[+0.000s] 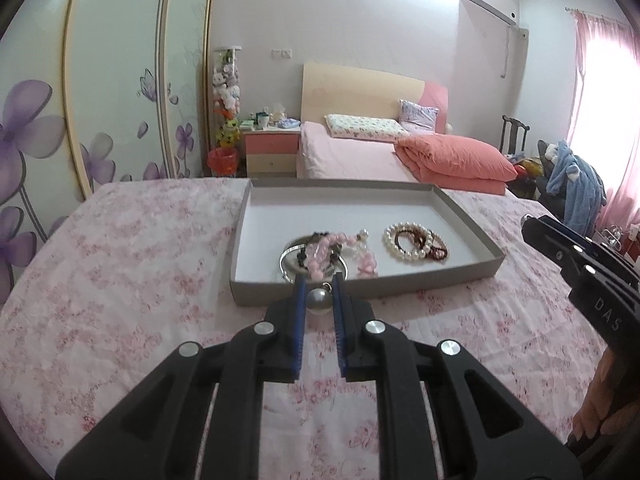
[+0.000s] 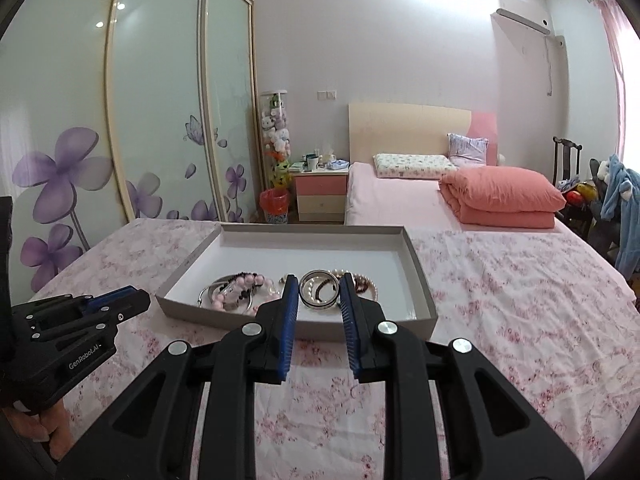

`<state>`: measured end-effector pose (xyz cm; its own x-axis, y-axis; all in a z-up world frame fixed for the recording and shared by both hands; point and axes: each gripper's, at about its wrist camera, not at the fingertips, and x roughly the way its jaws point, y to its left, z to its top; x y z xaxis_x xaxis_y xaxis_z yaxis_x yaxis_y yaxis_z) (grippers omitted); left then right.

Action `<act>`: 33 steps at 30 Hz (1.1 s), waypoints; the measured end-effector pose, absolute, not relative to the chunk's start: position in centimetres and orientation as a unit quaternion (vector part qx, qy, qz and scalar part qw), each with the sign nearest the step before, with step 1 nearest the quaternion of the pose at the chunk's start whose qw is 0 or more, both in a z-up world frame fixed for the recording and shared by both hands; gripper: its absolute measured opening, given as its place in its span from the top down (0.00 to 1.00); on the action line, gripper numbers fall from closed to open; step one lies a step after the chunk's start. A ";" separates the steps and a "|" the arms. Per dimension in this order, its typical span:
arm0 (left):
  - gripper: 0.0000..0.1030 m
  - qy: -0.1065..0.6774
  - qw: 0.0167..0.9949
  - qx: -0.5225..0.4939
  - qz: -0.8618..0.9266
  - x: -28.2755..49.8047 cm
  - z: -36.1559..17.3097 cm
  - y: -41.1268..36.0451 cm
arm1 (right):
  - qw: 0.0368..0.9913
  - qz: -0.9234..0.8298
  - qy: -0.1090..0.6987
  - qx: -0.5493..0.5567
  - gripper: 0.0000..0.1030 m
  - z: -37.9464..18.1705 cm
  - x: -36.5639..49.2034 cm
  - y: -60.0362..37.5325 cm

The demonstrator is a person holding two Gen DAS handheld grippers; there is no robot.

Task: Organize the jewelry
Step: 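Carry silver ring with right tool while left tool carries earring over the tray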

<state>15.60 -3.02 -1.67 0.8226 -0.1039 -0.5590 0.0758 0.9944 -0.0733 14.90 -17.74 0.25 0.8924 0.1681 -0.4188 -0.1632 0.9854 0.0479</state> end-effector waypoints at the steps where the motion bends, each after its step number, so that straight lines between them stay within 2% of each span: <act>1: 0.87 0.292 0.955 -0.026 -0.044 15.8 -1.4 -3.0 | 0.973 0.085 0.214 0.006 0.78 0.4 14.9 -17.6; 23: 0.87 0.286 0.956 -0.031 -0.053 18.3 -0.3 -3.6 | 0.977 0.068 0.204 -0.002 0.78 0.9 16.7 -17.2; 33: 0.87 0.285 0.955 -0.028 -0.077 22.2 0.0 -4.5 | 0.974 0.074 0.211 0.027 0.78 0.5 21.4 -17.9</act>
